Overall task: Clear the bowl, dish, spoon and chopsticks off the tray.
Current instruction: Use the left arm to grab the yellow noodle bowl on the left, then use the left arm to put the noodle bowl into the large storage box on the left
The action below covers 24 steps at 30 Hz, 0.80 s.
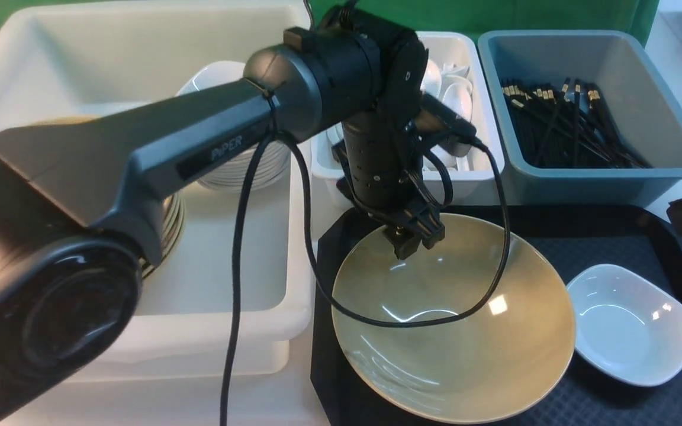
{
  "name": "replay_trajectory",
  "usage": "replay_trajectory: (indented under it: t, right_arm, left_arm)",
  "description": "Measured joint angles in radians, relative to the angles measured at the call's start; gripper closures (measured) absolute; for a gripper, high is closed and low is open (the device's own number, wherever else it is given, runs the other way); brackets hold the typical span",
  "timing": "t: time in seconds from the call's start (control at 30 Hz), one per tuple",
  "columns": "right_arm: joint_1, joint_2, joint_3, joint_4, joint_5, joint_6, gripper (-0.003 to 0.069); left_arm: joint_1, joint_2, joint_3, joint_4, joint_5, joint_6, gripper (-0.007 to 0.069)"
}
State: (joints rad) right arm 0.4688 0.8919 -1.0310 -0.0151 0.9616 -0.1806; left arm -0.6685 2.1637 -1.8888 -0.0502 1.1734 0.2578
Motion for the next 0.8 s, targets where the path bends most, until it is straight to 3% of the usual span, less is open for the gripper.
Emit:
replay_trajectory:
  t: [0.07,0.1,0.17,0.4,0.53,0.67,0.8]
  right_arm:
    - [0.000,0.000,0.000,0.000,0.000,0.000,0.0454]
    - [0.000,0.000,0.000,0.000,0.000,0.000,0.0454]
    - [0.000,0.001,0.000,0.000,-0.001,0.000,0.0451]
    - [0.000,0.020,0.000,0.001,-0.008,0.000,0.0446]
    - [0.000,0.066,0.000,0.008,-0.017,-0.007,0.0448]
    - [0.000,0.120,-0.010,0.074,-0.018,-0.073,0.0494]
    - [0.000,0.163,-0.057,0.249,-0.027,-0.210,0.0596]
  left_arm:
    - [0.000,0.015,0.000,-0.017,0.008,0.001,0.0316]
    - [0.000,0.027,0.000,-0.029,0.021,0.001,0.0395]
    - [0.001,0.025,-0.002,-0.048,0.040,0.007,0.0475]
    - [0.004,-0.067,-0.002,-0.091,0.075,0.007,0.0604]
    - [0.031,-0.169,-0.001,-0.115,0.063,0.008,0.0617]
    - [0.100,-0.280,-0.001,-0.218,0.076,0.004,0.0617]
    - [0.215,-0.406,-0.001,-0.335,0.083,0.004,0.0618]
